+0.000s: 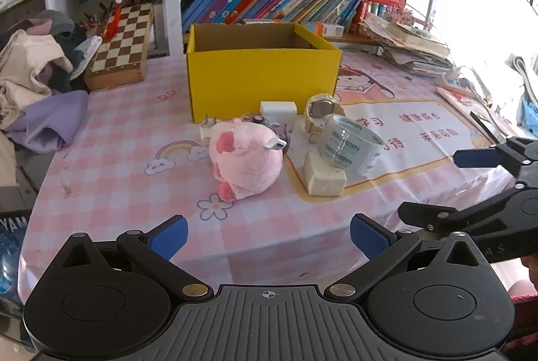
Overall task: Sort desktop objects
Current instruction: 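Move right tool toward the clear tape roll while left tool approaches the pink plush pig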
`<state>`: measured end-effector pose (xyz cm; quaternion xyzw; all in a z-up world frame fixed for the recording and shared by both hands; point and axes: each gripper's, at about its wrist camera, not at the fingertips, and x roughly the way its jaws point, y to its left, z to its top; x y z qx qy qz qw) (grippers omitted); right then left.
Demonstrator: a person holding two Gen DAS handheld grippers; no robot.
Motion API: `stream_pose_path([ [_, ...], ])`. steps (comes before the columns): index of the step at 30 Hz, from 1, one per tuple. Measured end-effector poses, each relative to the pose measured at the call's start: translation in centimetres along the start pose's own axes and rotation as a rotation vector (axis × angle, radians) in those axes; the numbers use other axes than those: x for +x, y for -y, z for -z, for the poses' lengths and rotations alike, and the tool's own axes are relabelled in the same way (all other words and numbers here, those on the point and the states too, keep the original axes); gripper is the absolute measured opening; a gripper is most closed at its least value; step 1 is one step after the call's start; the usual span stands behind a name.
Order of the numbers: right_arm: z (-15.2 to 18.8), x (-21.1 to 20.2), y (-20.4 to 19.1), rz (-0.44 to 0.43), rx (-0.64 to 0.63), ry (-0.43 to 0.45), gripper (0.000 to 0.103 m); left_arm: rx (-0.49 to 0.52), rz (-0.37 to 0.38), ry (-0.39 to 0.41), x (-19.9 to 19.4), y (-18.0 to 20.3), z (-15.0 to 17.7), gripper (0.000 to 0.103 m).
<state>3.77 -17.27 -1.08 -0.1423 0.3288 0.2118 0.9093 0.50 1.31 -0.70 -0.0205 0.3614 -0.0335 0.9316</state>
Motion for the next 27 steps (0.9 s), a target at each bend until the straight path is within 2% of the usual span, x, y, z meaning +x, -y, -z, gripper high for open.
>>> stream_pose_path([
  [13, -0.6, 1.2, 2.0, -0.023, 0.067, -0.027, 0.101, -0.072, 0.069, 0.051, -0.3, -1.1, 0.0, 0.103],
  [19, -1.2, 1.9, 2.2, -0.039, 0.048, -0.032, 0.101, -0.099, 0.049, 0.044, 0.3, -1.3, -0.4, 0.103],
  [27, -1.5, 2.7, 3.0, -0.033, 0.043, -0.048, 0.101, -0.147, 0.112, 0.037, 1.5, -1.7, -0.6, 0.103],
])
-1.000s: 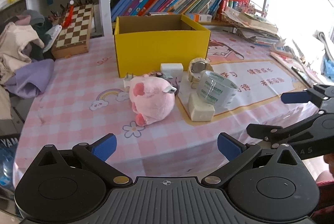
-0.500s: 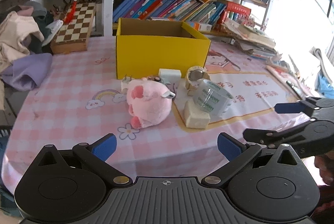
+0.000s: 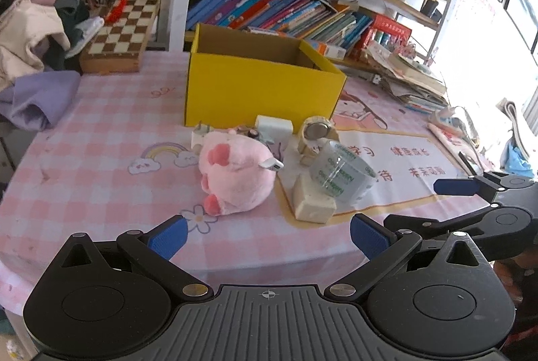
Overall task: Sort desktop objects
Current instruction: 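Move right tool toward the clear tape roll while left tool approaches the pink plush pig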
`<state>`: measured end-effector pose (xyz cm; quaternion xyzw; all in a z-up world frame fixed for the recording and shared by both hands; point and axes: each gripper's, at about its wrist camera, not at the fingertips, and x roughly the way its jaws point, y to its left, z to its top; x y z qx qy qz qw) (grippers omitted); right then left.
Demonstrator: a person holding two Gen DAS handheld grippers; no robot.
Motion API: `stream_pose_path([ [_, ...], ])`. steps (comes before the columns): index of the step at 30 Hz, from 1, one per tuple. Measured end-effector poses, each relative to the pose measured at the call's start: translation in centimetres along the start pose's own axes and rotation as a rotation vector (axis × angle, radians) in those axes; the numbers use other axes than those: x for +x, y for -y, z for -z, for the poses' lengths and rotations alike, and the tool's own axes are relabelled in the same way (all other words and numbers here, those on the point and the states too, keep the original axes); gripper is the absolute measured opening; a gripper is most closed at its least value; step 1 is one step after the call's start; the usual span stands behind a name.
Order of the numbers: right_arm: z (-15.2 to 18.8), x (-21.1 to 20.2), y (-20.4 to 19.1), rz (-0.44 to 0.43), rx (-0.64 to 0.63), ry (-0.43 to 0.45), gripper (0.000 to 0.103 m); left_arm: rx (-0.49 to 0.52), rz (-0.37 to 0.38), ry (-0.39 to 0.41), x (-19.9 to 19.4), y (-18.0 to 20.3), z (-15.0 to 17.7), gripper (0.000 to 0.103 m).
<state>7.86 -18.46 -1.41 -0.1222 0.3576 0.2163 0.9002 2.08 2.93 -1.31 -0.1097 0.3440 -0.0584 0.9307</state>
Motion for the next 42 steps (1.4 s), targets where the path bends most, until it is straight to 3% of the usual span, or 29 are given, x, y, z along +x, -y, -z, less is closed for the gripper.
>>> stream_pose_path([
  [42, -2.1, 3.4, 2.7, -0.047, 0.031, -0.043, 0.101, -0.031, 0.0, -0.041, 3.1, 0.4, -1.3, 0.103],
])
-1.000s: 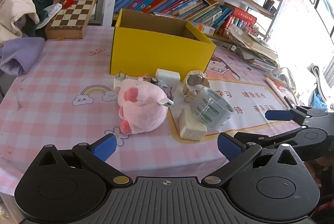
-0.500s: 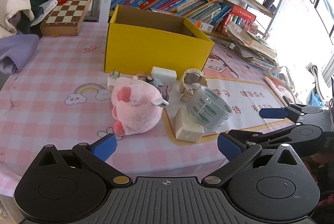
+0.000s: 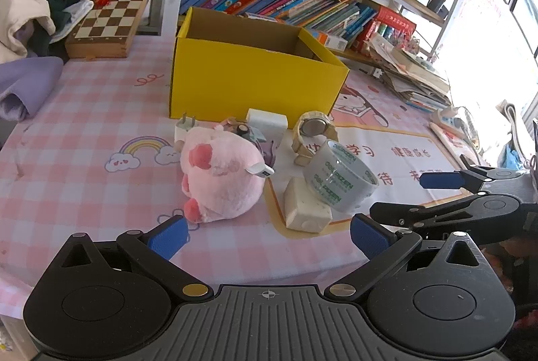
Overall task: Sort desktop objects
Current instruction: 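Move right tool toward the clear tape roll while left tool approaches the pink plush pig, then close right gripper on the clear tape roll while left gripper closes on the pink plush pig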
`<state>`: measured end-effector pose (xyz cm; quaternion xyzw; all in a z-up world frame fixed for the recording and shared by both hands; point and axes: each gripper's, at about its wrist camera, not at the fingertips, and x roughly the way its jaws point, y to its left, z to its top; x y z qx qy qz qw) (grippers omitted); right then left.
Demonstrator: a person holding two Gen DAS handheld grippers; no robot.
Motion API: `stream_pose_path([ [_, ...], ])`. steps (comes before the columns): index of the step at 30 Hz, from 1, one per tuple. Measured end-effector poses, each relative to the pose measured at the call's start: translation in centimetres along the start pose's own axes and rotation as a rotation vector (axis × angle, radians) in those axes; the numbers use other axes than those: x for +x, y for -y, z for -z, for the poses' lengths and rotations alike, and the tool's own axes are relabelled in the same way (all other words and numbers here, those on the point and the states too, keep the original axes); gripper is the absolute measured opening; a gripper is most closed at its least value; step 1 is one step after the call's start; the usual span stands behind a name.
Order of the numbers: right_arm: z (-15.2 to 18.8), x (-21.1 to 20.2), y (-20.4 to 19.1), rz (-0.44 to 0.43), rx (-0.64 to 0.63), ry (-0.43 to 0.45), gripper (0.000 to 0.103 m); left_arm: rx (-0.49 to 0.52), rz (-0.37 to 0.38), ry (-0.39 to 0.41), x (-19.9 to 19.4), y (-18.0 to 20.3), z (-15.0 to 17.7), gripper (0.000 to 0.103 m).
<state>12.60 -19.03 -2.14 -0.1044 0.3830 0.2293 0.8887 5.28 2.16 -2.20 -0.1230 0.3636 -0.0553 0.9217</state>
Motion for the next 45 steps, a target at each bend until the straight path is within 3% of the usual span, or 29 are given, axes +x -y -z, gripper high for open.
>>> stream_pose_path([
  [11, -0.6, 0.9, 1.0, 0.006, 0.023, -0.009, 0.101, 0.012, -0.005, -0.038, 1.0, 0.2, -0.4, 0.103],
  [15, -1.0, 1.7, 1.1, -0.006, 0.018, -0.022, 0.095, 0.007, -0.025, -0.053, 1.5, 0.0, -0.7, 0.103],
  [27, -2.2, 4.8, 1.7, -0.08, 0.013, -0.087, 0.094, -0.01, -0.064, -0.096, 3.7, -0.4, -1.7, 0.103],
  [33, -2.9, 6.1, 1.9, -0.139, -0.003, -0.105, 0.094, -0.008, -0.171, -0.11, 5.1, -0.6, -2.2, 0.103],
  [45, -4.0, 7.8, 2.3, -0.222, -0.044, -0.131, 0.091, 0.055, -0.199, -0.118, 7.6, 0.4, -3.5, 0.102],
])
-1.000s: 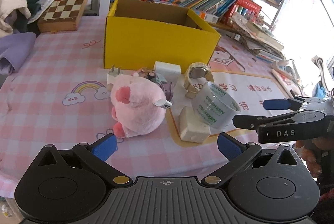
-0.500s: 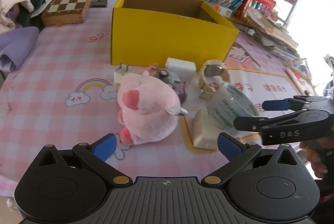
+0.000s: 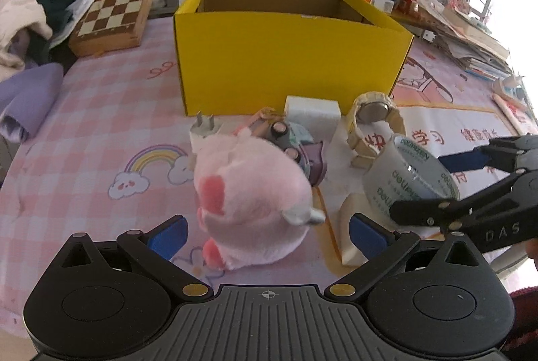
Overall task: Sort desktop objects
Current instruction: 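Close right gripper on the clear tape roll while left gripper closes on the pink plush pig, then lift the tape roll with right gripper while left gripper carries the pig over the yellow box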
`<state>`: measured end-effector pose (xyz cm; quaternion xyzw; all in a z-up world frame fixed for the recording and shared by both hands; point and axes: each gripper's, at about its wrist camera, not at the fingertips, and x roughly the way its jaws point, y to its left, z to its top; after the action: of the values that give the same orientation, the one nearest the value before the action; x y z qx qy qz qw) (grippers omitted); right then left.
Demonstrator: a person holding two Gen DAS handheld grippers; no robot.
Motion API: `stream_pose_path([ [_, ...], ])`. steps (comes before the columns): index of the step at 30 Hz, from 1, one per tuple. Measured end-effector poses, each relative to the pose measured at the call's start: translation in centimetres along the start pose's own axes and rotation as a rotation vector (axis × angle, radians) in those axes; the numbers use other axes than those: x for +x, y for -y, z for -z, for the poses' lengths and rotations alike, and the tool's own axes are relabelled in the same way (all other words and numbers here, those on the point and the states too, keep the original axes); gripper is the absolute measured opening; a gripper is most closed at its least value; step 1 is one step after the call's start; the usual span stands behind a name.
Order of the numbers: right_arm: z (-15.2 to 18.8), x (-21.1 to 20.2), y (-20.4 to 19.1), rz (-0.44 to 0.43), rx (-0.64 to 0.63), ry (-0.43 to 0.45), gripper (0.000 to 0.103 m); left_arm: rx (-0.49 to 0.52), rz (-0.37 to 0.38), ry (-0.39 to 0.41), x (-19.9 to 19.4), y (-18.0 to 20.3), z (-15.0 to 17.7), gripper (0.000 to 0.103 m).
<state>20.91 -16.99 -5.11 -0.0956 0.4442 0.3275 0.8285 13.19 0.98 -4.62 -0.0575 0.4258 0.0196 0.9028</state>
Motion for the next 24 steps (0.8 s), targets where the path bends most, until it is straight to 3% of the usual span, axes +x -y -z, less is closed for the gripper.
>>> stream_pose_path([
  [10, -0.3, 0.5, 0.5, -0.054, -0.009, -0.019, 0.087, -0.036, -0.024, -0.009, 0.9, -0.7, -0.4, 0.076],
  [17, -0.4, 0.9, 0.6, -0.069, -0.011, -0.033, 0.086, -0.034, -0.028, -0.001, 0.9, -0.9, -0.5, 0.067],
  [24, -0.7, -0.4, 0.2, -0.053, -0.041, 0.022, 0.085, -0.054, -0.002, 0.012, 0.0, -1.4, -0.8, 0.055],
])
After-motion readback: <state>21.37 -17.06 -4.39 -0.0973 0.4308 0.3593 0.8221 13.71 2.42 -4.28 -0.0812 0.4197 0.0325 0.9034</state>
